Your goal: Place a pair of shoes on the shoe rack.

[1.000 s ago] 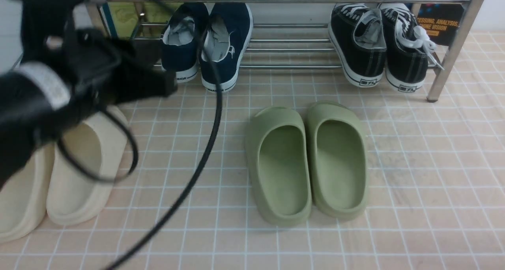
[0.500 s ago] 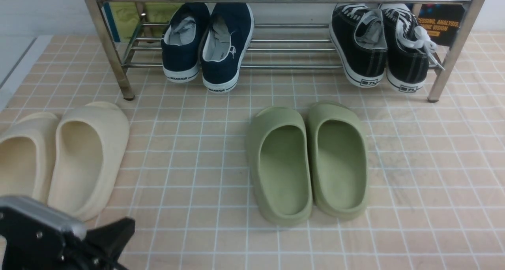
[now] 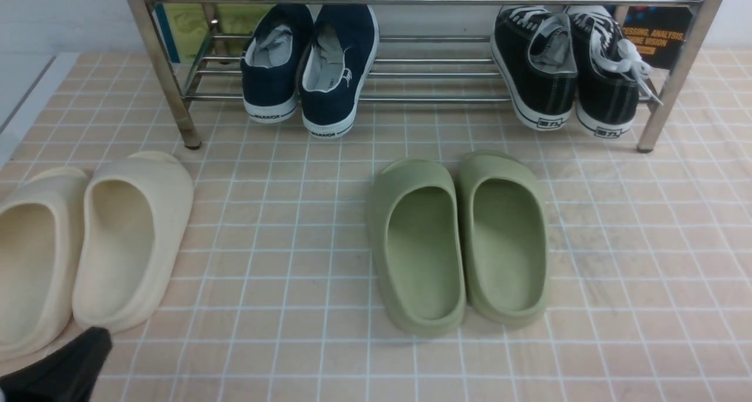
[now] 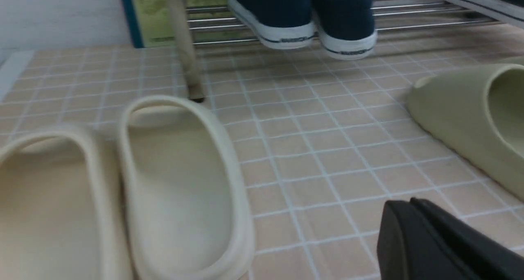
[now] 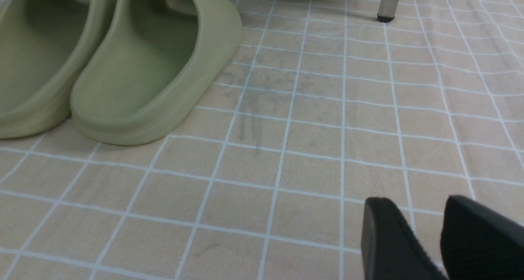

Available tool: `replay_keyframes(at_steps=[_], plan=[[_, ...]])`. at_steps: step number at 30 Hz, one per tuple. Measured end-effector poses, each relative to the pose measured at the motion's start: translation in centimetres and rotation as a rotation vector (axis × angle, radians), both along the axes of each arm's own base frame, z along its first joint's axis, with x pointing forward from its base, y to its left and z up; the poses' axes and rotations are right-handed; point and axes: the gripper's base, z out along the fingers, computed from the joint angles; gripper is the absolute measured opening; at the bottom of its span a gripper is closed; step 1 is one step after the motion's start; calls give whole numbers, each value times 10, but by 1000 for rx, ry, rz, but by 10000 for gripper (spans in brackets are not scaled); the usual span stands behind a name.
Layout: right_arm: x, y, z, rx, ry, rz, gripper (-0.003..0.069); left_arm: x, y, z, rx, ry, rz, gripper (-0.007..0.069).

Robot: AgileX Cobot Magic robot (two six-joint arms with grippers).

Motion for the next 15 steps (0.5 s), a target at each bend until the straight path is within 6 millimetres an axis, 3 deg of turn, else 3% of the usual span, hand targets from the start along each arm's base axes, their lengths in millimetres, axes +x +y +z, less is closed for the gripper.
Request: replay_keyframes(at_steps=[7, 15], plan=[[0, 0, 0, 0, 0, 0, 239, -17, 13, -21, 9, 183, 166, 19], [0, 0, 0, 0, 0, 0, 239, -17, 15, -21, 4, 195, 200, 19]])
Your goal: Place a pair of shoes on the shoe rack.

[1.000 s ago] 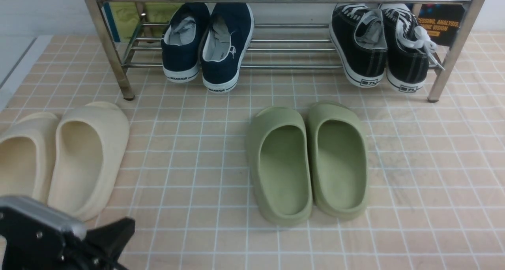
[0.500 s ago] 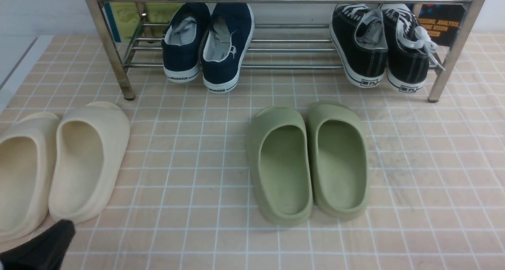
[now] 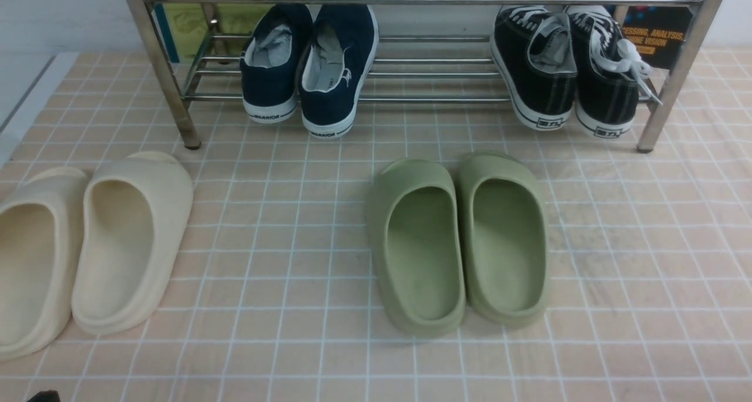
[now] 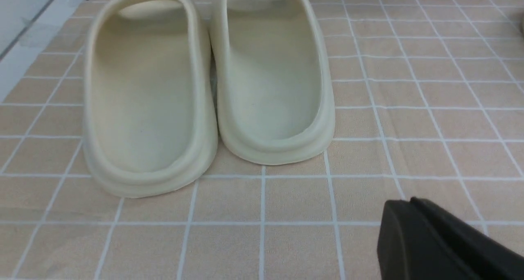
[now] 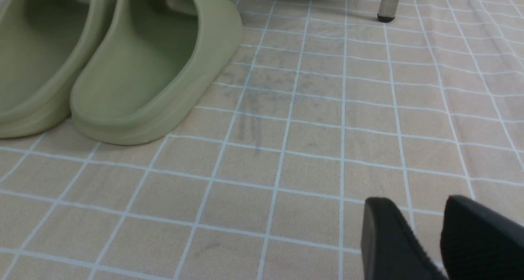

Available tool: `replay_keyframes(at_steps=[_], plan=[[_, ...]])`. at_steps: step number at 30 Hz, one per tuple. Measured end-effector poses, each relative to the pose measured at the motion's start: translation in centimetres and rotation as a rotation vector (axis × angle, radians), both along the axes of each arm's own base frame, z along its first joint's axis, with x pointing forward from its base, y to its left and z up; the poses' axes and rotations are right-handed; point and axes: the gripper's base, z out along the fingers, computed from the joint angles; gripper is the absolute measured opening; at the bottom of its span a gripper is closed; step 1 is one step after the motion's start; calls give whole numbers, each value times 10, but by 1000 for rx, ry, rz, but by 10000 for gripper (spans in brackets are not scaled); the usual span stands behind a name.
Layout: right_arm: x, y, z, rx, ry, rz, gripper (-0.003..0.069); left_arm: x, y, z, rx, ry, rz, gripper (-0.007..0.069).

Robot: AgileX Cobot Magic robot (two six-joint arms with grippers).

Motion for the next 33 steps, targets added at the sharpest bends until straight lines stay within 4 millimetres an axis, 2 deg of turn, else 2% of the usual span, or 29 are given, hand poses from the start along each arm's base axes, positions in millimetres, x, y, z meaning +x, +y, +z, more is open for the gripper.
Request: replay_keyframes(at_steps=[33], plan=[[0, 0, 0, 0, 0, 0, 239, 0, -1, 0, -20, 5, -2, 41]])
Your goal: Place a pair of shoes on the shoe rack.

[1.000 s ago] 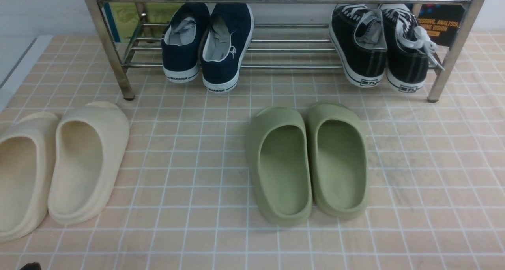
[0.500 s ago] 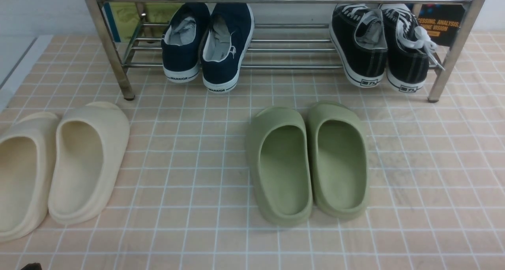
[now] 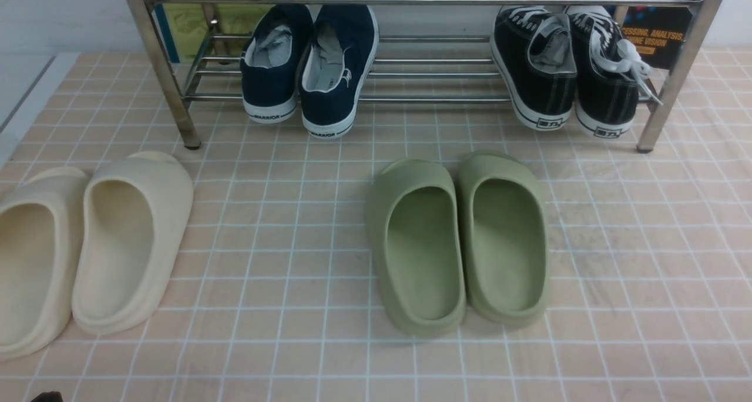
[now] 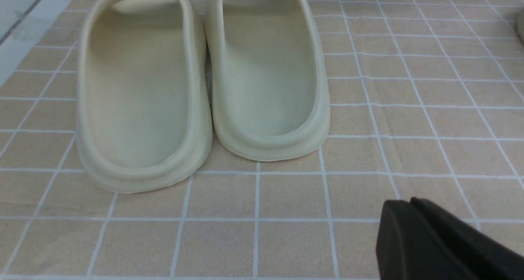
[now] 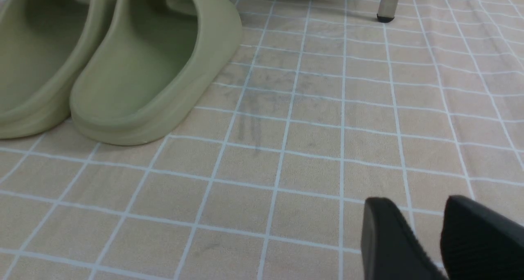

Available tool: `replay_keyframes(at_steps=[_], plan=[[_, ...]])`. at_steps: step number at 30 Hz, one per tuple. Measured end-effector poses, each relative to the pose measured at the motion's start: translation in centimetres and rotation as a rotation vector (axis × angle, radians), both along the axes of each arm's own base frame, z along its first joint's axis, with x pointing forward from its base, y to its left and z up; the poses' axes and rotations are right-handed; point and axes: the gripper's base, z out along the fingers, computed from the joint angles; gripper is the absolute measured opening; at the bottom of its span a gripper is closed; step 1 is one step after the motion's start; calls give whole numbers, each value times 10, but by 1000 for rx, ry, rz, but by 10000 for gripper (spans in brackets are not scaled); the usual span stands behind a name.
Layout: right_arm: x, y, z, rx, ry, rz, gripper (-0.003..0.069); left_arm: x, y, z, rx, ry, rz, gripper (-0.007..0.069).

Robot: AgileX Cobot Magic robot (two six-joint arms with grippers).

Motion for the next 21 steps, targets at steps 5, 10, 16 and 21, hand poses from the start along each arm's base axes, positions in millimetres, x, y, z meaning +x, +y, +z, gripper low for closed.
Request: replay_keyframes(at_steps=[5, 10, 16, 21], plan=[[0, 0, 0, 0, 0, 0, 239, 0, 0, 0, 0, 1, 0, 48], [0, 0, 0, 0, 0, 0, 239, 0, 0, 0, 0, 1, 0, 54], [0, 0, 0, 0, 0, 0, 239, 0, 0, 0, 0, 1, 0, 54], [0, 0, 0, 0, 0, 0, 239, 0, 0, 0, 0, 1, 0, 55]])
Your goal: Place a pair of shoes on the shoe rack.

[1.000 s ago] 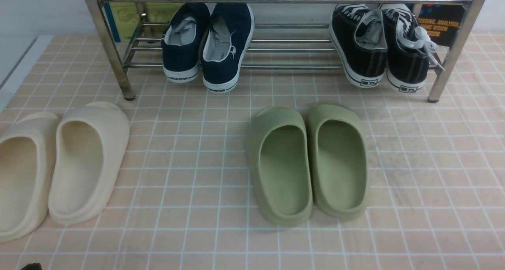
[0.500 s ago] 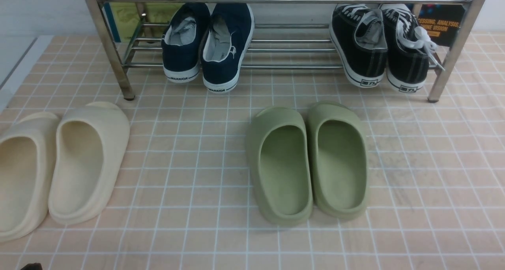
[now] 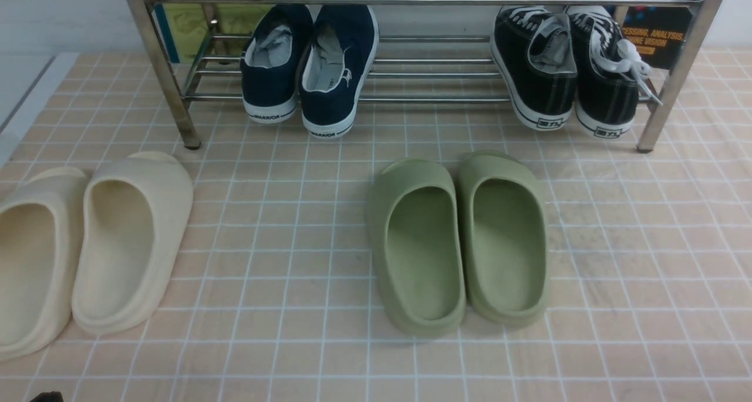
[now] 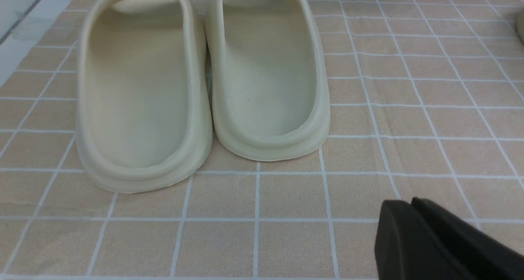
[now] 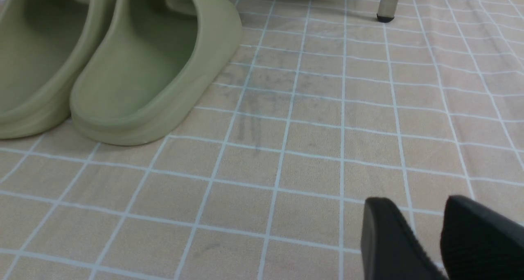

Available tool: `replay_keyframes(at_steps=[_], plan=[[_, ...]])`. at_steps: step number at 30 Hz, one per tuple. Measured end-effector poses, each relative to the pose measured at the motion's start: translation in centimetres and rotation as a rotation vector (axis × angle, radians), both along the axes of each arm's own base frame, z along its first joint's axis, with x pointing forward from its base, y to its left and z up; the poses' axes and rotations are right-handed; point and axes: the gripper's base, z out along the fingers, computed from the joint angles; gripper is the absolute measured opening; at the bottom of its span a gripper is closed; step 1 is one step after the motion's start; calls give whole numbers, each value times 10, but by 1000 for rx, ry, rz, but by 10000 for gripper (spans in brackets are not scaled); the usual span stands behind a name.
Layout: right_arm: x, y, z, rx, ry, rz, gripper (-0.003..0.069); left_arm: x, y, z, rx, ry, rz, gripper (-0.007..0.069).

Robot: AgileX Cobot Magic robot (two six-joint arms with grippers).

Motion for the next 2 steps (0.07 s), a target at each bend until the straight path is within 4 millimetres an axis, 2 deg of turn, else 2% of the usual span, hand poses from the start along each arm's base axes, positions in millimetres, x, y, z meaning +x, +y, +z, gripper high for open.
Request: replay_keyframes(at_steps=[2], plan=[[0, 0, 0, 0, 0, 0, 239, 0, 0, 0, 0, 0, 0, 55]])
